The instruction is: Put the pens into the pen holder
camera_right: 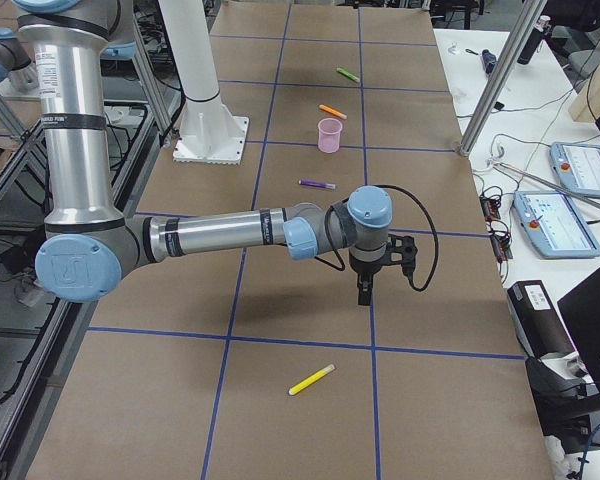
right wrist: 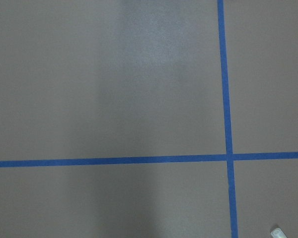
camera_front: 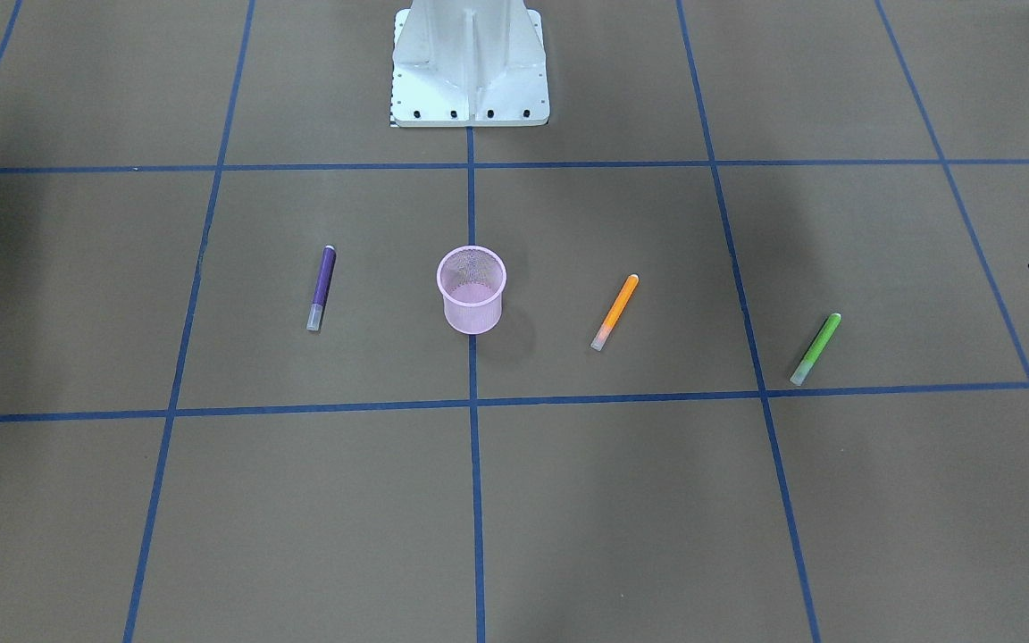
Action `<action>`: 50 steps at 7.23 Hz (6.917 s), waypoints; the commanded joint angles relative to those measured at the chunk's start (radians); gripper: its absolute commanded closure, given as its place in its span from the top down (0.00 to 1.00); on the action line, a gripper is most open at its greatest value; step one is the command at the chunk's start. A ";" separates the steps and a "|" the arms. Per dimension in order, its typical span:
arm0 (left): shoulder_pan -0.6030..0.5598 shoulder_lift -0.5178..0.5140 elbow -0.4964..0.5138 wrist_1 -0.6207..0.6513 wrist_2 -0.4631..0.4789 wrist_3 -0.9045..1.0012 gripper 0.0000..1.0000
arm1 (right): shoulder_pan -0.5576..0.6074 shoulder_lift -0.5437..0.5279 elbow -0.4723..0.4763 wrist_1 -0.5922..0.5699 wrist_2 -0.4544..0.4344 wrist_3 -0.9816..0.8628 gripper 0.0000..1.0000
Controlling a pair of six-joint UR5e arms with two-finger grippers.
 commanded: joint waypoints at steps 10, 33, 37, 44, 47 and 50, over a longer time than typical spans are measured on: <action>0.055 0.030 -0.044 -0.003 -0.056 -0.006 1.00 | -0.082 -0.023 0.059 0.063 0.029 0.092 1.00; 0.124 0.020 -0.052 -0.107 -0.056 -0.062 1.00 | -0.040 -0.037 -0.418 0.112 -0.052 -0.824 0.77; 0.124 0.022 -0.049 -0.107 -0.056 -0.060 1.00 | -0.063 -0.036 -0.427 0.112 -0.096 -0.833 0.71; 0.124 0.023 -0.053 -0.107 -0.056 -0.062 1.00 | -0.073 -0.036 -0.449 0.111 -0.097 -0.833 0.65; 0.124 0.023 -0.052 -0.107 -0.054 -0.062 1.00 | -0.074 -0.036 -0.458 0.111 -0.097 -0.832 0.50; 0.124 0.023 -0.052 -0.107 -0.054 -0.062 1.00 | -0.074 -0.037 -0.458 0.111 -0.097 -0.836 0.00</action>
